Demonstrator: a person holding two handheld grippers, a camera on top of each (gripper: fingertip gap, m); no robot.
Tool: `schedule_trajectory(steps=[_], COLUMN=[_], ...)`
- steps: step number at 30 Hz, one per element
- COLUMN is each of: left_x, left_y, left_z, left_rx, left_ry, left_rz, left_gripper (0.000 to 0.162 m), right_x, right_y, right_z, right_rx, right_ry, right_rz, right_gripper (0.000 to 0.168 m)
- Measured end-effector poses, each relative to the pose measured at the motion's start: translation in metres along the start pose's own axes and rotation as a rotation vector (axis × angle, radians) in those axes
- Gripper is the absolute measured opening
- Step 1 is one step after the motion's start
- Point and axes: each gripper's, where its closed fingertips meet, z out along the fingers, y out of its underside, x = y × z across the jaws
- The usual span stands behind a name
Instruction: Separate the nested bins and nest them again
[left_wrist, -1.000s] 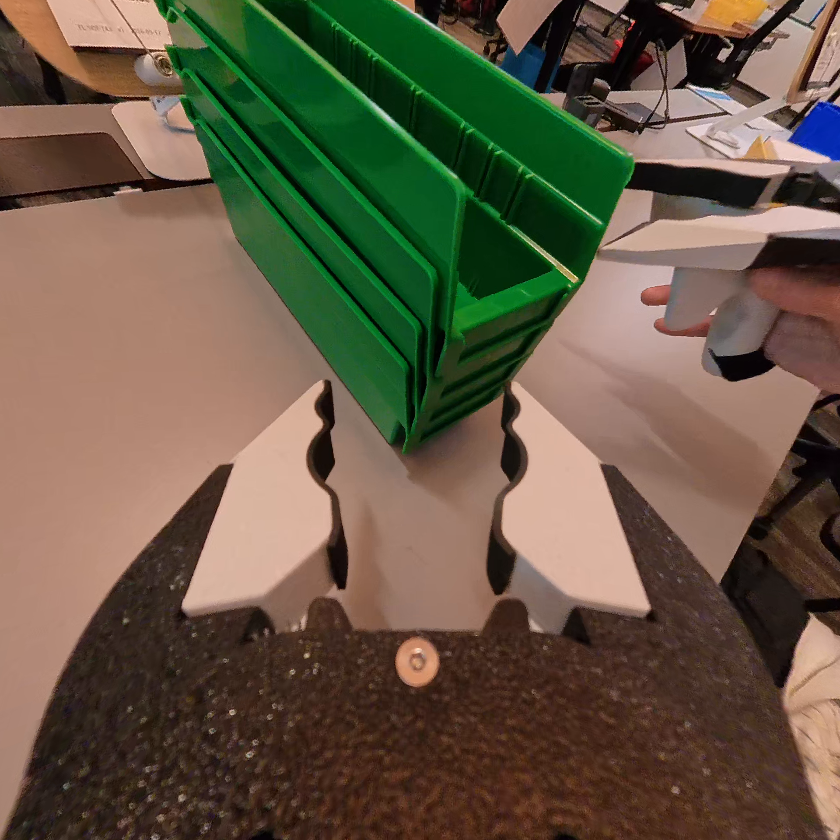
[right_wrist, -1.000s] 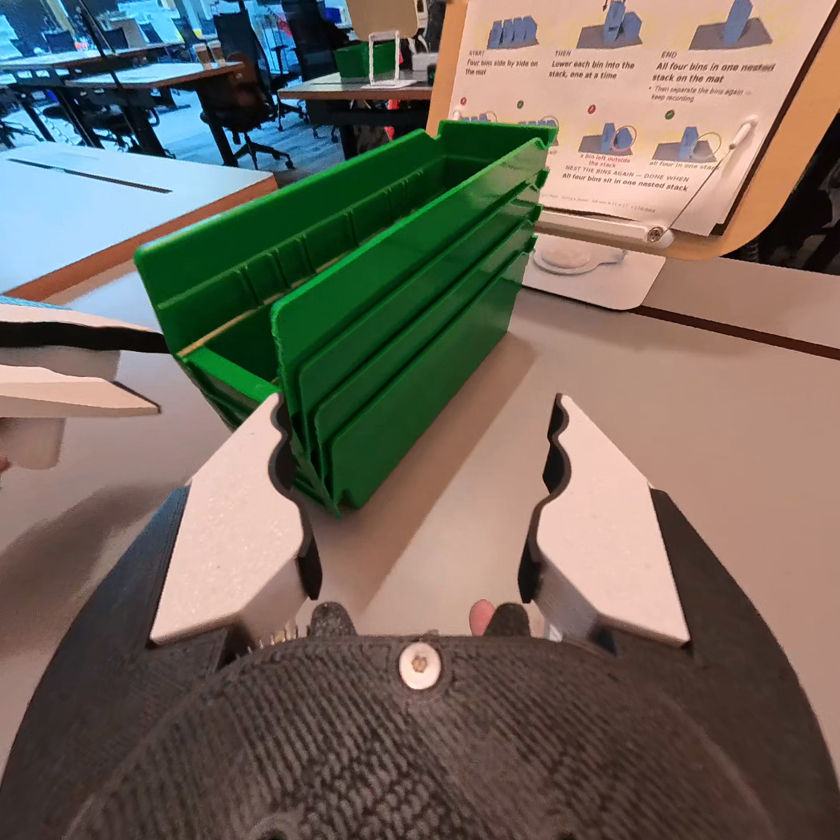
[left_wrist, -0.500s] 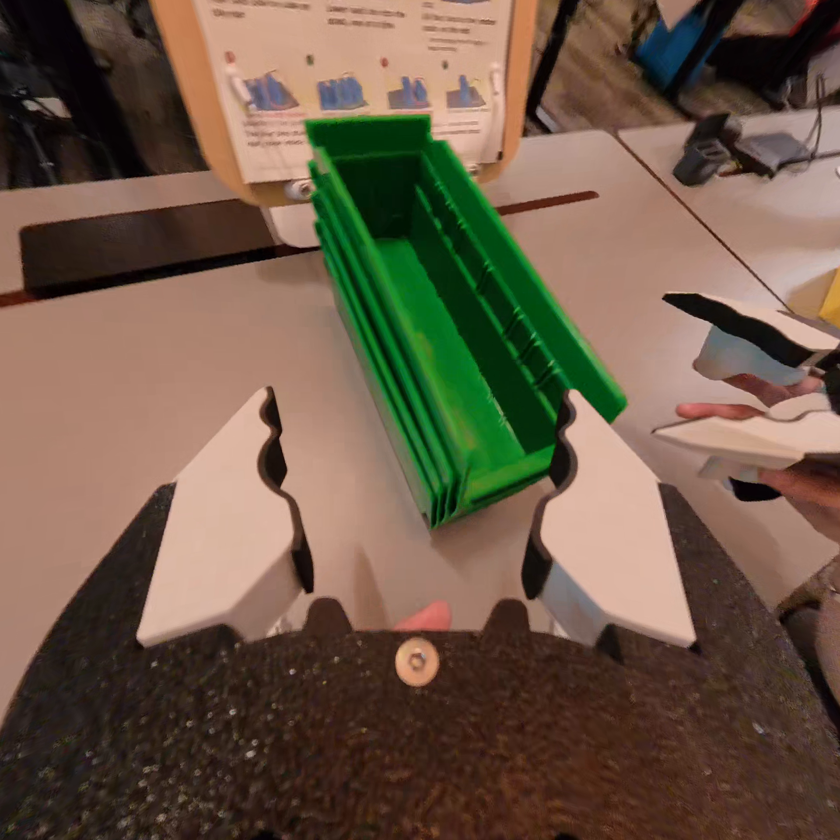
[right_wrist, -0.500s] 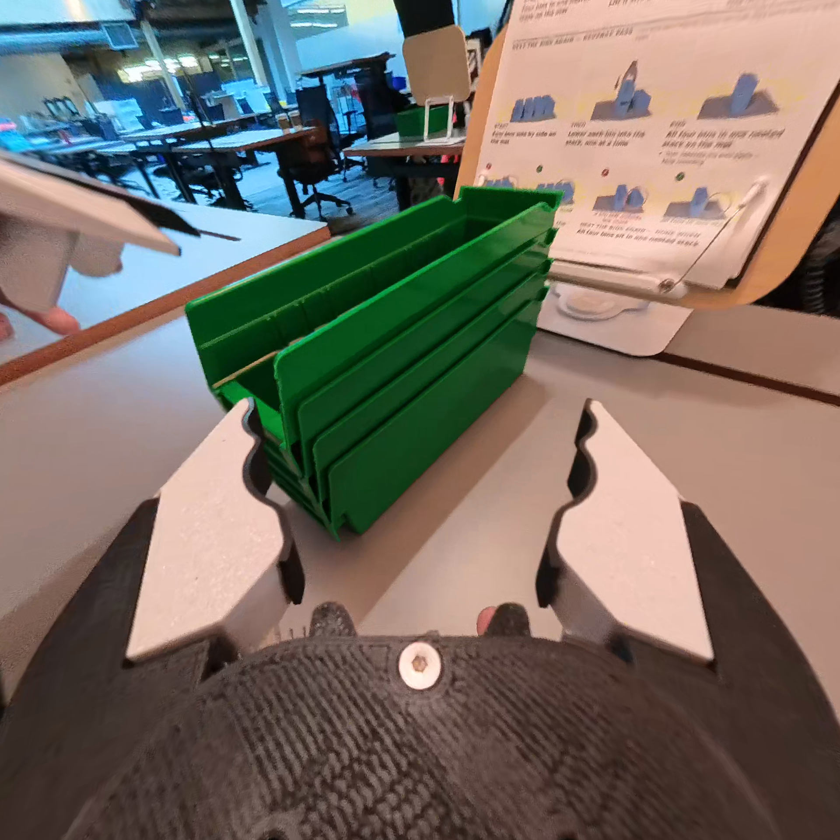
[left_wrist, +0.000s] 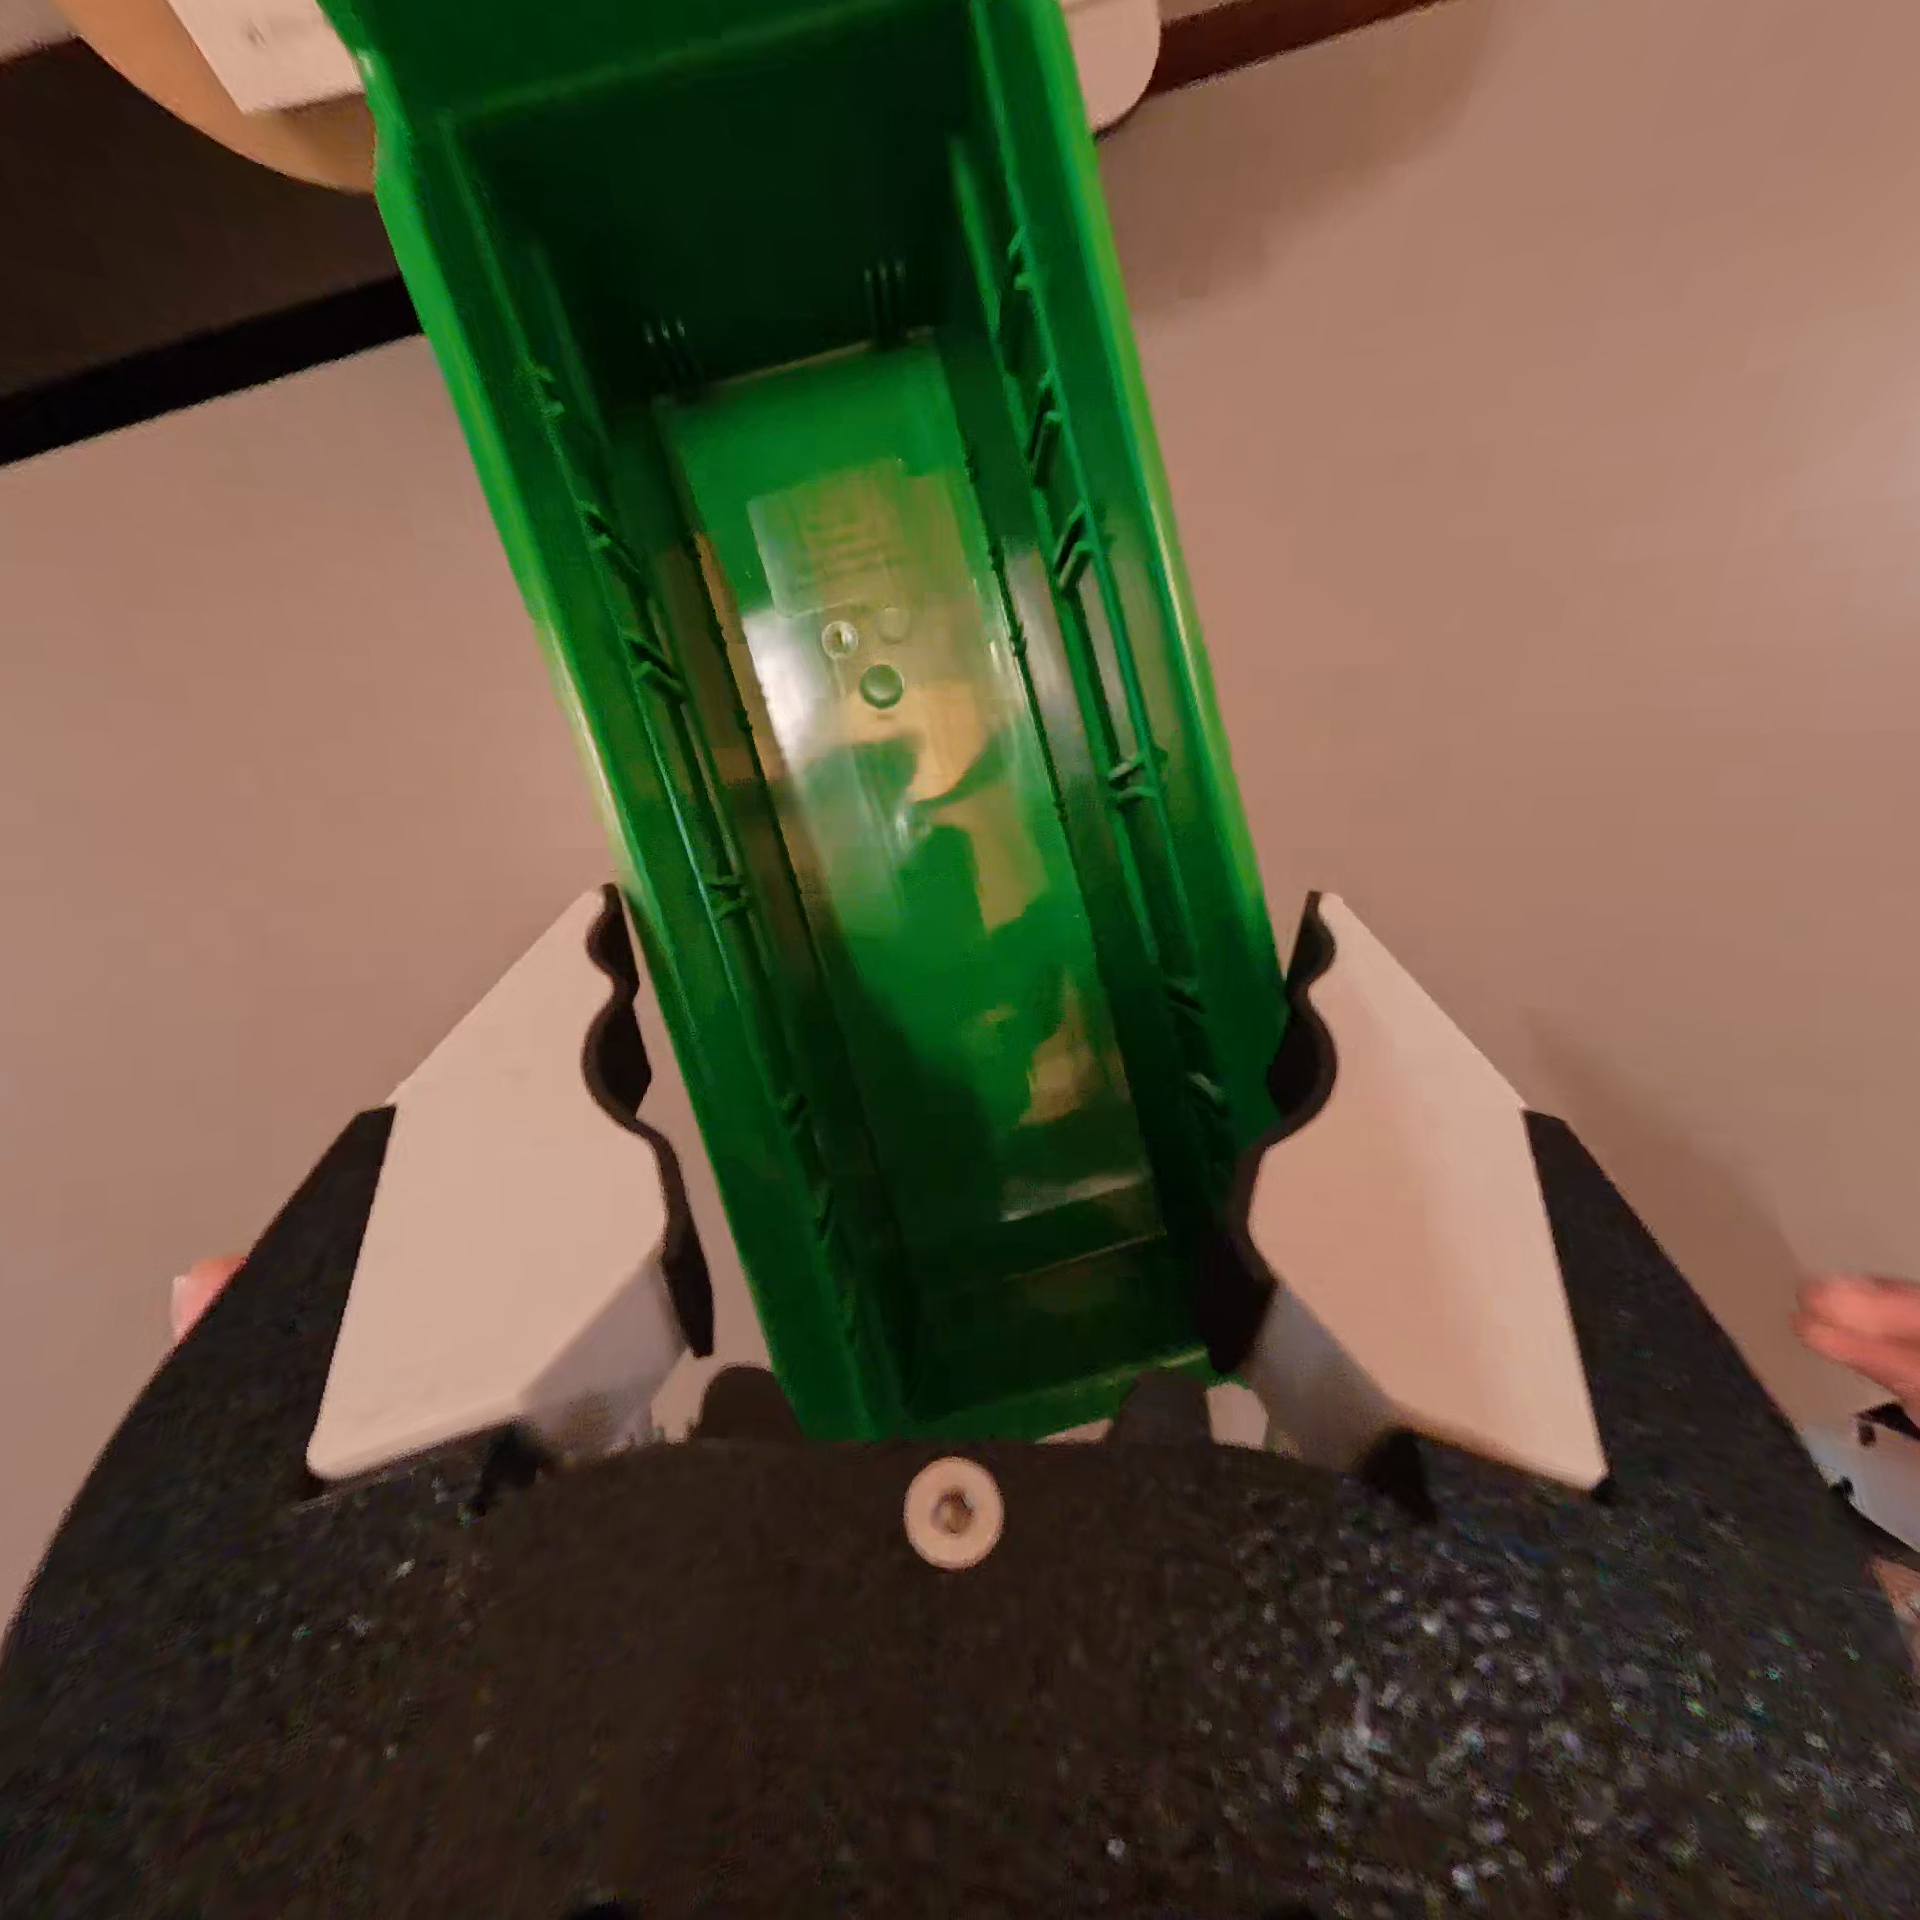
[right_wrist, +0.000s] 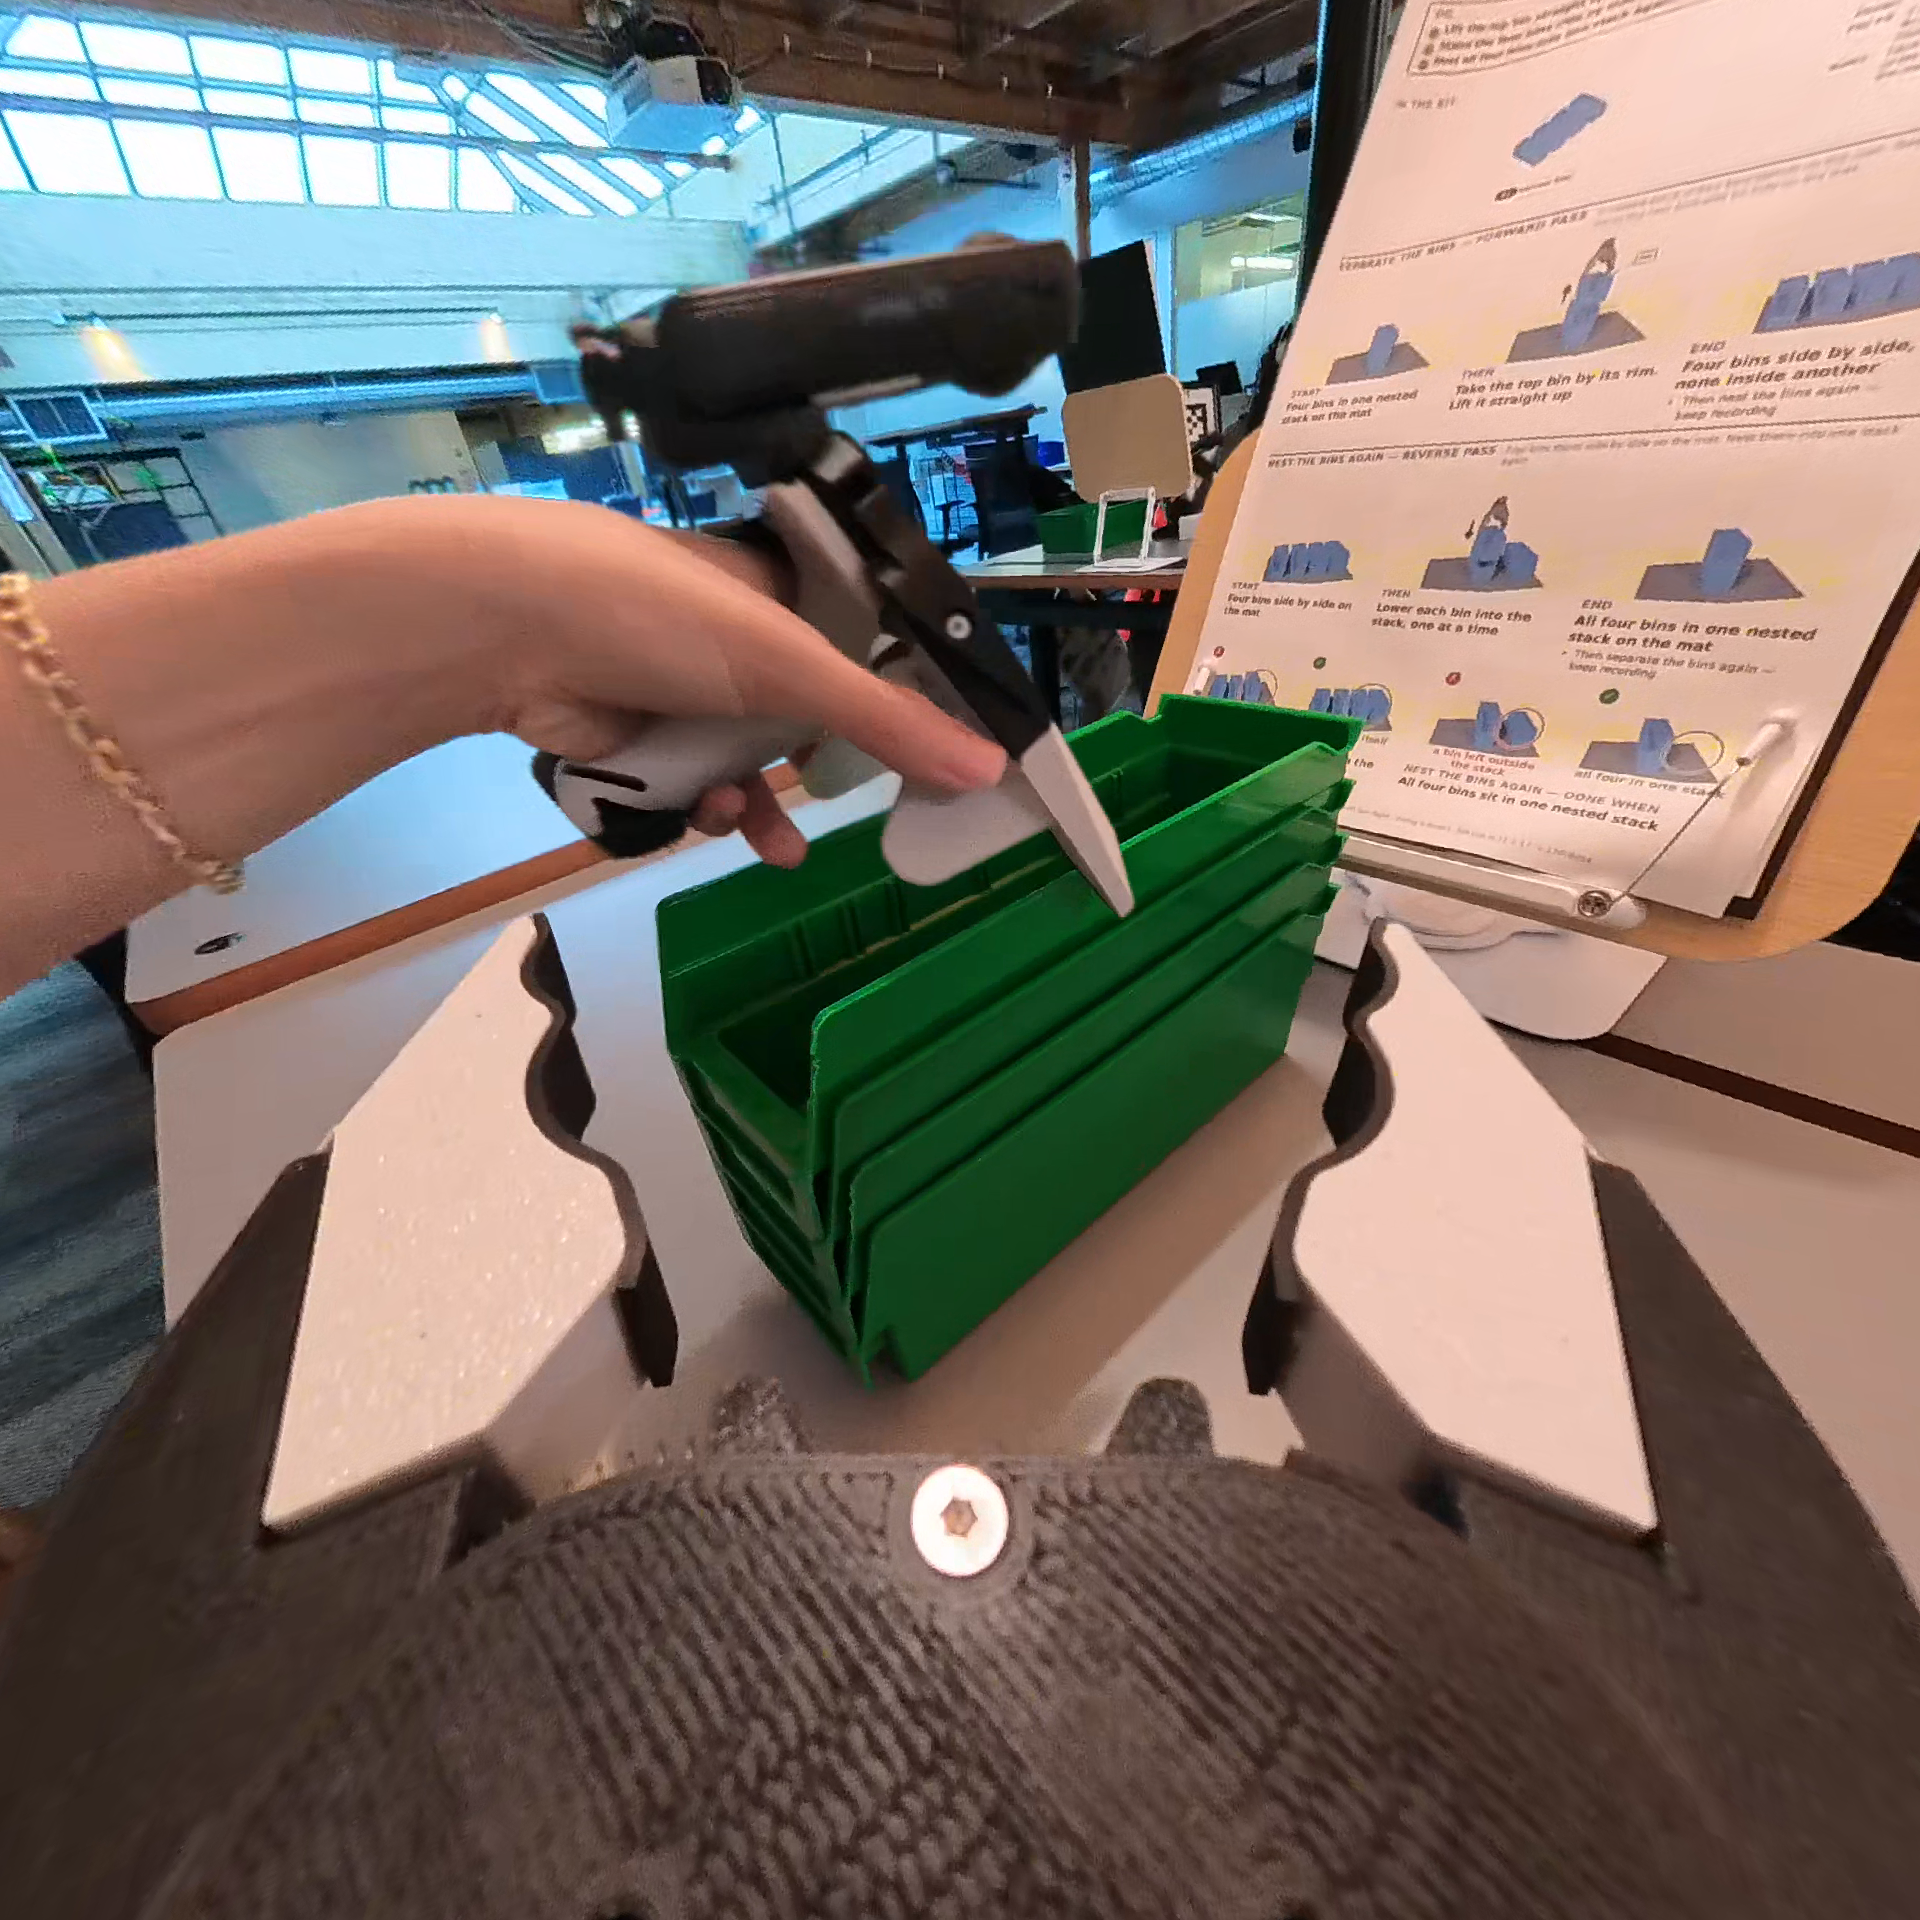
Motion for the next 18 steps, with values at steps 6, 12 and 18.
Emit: schedule_trajectory(steps=[6, 12, 18], left_x=[0.0, -0.003, -0.004], left_y=[0.008, 0.008, 0.011], left_z=[0.019, 0.024, 0.02], left_rx=[-0.157, -0.244, -0.31], left_ry=[0.045, -0.042, -0.058], left_rz=[-0.055, -0.051, -0.061], left_gripper=[0.131, 0.133, 0.118], right_x=[0.002, 0.013, 0.02], right_y=[0.008, 0.022, 0.022], right_z=[-0.002, -0.009, -0.019], right_rx=[-0.019, -0.06, -0.059], right_ry=[0.019, 0.06, 0.094], right_rz=[-0.014, 0.002, 0.003], right_gripper=[0.144, 0.144, 0.143])
